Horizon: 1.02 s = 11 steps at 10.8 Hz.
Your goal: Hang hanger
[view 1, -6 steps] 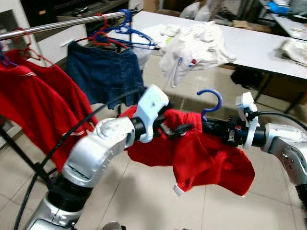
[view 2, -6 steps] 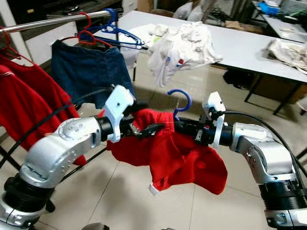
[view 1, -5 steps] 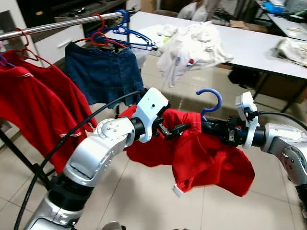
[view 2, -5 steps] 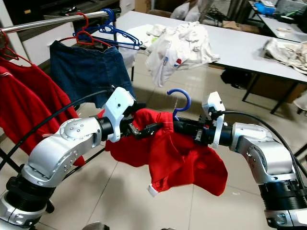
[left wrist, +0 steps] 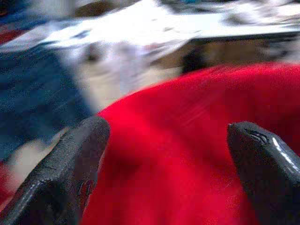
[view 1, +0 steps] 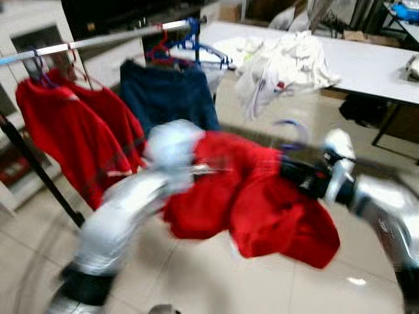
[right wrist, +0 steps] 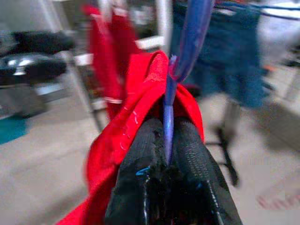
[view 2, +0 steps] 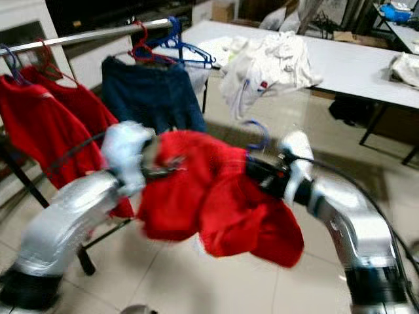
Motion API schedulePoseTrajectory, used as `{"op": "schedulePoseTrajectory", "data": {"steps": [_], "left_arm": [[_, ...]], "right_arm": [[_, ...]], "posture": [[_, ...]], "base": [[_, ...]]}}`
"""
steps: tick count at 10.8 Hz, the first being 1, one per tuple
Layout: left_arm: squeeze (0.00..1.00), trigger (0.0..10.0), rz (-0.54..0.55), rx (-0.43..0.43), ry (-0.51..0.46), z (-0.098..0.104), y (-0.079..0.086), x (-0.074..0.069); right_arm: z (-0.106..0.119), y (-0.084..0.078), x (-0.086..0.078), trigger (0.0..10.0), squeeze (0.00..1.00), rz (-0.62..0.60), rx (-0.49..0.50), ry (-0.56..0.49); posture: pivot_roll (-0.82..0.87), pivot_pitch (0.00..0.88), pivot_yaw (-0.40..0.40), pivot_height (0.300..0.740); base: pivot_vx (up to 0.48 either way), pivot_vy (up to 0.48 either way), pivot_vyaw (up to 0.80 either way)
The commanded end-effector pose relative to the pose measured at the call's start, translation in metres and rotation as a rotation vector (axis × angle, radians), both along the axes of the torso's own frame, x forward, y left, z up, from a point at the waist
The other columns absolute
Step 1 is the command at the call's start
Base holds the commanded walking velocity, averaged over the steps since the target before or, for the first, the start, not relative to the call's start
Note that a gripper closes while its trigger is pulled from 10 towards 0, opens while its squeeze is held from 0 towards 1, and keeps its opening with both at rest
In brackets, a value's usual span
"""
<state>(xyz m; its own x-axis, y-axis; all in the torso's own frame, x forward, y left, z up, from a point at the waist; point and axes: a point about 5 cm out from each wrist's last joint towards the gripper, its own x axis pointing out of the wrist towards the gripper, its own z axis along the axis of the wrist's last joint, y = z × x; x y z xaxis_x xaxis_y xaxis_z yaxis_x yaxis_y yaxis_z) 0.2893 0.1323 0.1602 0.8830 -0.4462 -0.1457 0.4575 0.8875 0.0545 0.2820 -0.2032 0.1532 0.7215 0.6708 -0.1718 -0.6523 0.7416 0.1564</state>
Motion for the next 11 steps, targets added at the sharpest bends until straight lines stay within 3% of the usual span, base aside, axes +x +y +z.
{"op": "schedulePoseTrajectory", "data": {"steps": [1,3,4,5,7,9,11], "left_arm": [[0.00,10.0,0.079,-0.015,-0.039,0.005,0.006,0.004],[0.00,10.0,0.107,-0.038,-0.032,0.000,0.009,0.000],[0.00,10.0,0.095,-0.032,-0.031,-0.003,0.006,-0.003],[0.00,10.0,0.123,-0.030,-0.021,-0.008,0.009,-0.004],[0.00,10.0,0.179,-0.019,0.004,-0.019,0.018,-0.010],[0.00,10.0,0.203,-0.030,0.020,-0.024,0.019,-0.015],[0.00,10.0,0.204,-0.036,0.025,-0.026,0.017,-0.017]], "right_arm": [[0.014,-0.002,-0.003,10.0,0.00,-0.057,0.018,-0.069],[0.009,0.002,-0.013,10.0,0.00,-0.113,0.015,-0.072],[0.007,0.000,-0.016,10.0,0.00,-0.166,-0.052,-0.095],[0.003,-0.005,-0.018,10.0,0.00,-0.228,-0.112,-0.095],[-0.002,-0.011,-0.028,10.0,0.00,-0.391,-0.095,-0.091],[-0.010,-0.016,-0.039,10.0,0.00,-0.537,-0.154,-0.112],[-0.010,-0.010,-0.044,10.0,0.00,-0.497,-0.158,-0.115]], "posture": [[-0.01,0.040,-0.017,0.740],[-0.02,0.048,-0.007,0.740],[-0.02,0.051,-0.003,0.740],[-0.03,0.052,-0.006,0.740],[-0.03,0.052,-0.019,0.740],[-0.03,0.058,-0.018,0.740],[-0.03,0.065,-0.011,0.740]], "base": [[0.000,0.000,0.00],[0.120,0.000,0.00],[0.262,0.000,0.00],[0.307,0.000,0.00],[0.313,0.000,0.00],[0.313,0.000,0.00],[0.319,0.000,0.00]]}}
